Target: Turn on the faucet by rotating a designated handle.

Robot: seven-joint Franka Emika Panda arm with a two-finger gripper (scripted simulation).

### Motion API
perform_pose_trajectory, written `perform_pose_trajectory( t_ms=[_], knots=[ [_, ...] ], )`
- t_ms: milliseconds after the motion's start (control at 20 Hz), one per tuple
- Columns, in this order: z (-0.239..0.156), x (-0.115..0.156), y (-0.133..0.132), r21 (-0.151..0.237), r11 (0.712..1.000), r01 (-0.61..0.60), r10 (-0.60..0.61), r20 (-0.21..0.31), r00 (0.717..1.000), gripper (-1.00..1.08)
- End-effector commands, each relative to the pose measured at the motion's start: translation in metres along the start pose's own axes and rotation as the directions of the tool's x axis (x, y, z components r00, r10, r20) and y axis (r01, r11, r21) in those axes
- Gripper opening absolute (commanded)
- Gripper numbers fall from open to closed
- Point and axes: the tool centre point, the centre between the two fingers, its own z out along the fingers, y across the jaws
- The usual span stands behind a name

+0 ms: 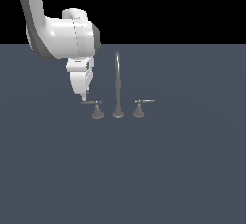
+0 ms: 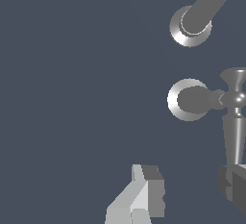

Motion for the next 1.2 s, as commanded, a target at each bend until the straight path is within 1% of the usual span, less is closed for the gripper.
perform_pose_trajectory(
  t_ms=[0,400,450,1100,1150],
  knots=[
    [0.030,0.010,0.012,-0.044,0.999,-0.016,0.015,-0.006,1.000,-1.00],
    [0.028,0.009,0.014,-0.044,0.999,-0.008,0.008,-0.005,1.000,-1.00],
    [0.000,0.000,0.001,-0.002,1.000,0.002,-0.002,0.000,1.000,-1.00],
    [0.026,-0.009,0.054,-0.044,0.999,-0.009,0.008,-0.005,1.000,-1.00],
    [0.026,-0.009,0.054,-0.044,0.999,-0.009,0.008,-0.005,1.000,-1.00]
  ],
)
